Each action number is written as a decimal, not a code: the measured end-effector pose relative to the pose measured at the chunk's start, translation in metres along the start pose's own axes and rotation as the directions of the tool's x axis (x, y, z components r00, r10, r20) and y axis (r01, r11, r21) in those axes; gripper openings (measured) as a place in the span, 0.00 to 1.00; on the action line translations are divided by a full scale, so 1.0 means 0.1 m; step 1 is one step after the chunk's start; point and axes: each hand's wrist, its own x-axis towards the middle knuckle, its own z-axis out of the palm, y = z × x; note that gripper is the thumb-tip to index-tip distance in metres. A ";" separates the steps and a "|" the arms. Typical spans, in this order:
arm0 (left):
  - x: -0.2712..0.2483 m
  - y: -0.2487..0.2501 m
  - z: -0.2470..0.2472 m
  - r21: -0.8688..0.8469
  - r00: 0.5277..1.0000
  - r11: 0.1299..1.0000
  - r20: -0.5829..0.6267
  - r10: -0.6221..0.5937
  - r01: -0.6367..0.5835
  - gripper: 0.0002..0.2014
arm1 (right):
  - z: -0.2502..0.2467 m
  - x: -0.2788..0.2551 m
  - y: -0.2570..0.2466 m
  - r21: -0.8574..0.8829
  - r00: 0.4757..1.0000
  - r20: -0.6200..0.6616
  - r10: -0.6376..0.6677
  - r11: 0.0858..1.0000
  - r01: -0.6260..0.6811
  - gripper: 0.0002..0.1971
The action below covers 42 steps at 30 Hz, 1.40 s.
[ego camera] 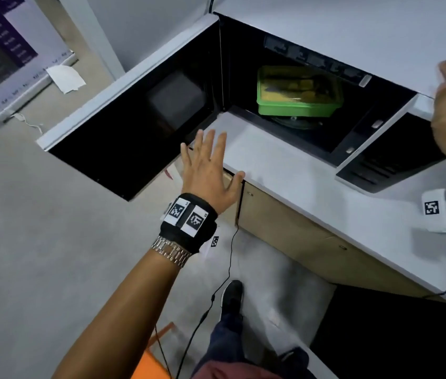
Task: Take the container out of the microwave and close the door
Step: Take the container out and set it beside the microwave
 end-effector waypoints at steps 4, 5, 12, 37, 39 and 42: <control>0.38 0.17 0.33 -0.173 0.995 0.983 0.069 0.075 -0.062 0.33 | -0.19 -0.06 -0.44 -0.115 0.998 -0.024 0.063 0.991 -0.066 0.26; 0.49 0.21 0.41 -0.186 0.993 0.980 0.081 0.085 -0.069 0.32 | -0.22 -0.06 -0.46 -0.101 0.998 -0.040 0.054 0.993 -0.058 0.26; 1.21 0.52 0.75 -0.159 0.983 0.977 0.096 0.157 -0.141 0.32 | -0.33 -0.14 -0.64 -0.172 0.992 0.047 0.115 0.980 -0.105 0.31; 2.50 0.63 0.76 -0.431 0.811 0.688 0.339 -0.476 0.584 0.39 | -0.31 -0.15 -0.66 -0.168 0.989 0.015 0.149 0.975 -0.144 0.31; 2.49 0.61 0.76 -0.446 0.796 0.660 0.361 -0.486 0.605 0.42 | -0.31 -0.16 -0.66 -0.164 0.989 0.013 0.150 0.976 -0.145 0.31; 2.43 0.57 0.77 -0.498 0.782 0.604 0.356 -0.512 0.623 0.43 | -0.32 -0.15 -0.66 -0.159 0.988 0.021 0.155 0.976 -0.150 0.31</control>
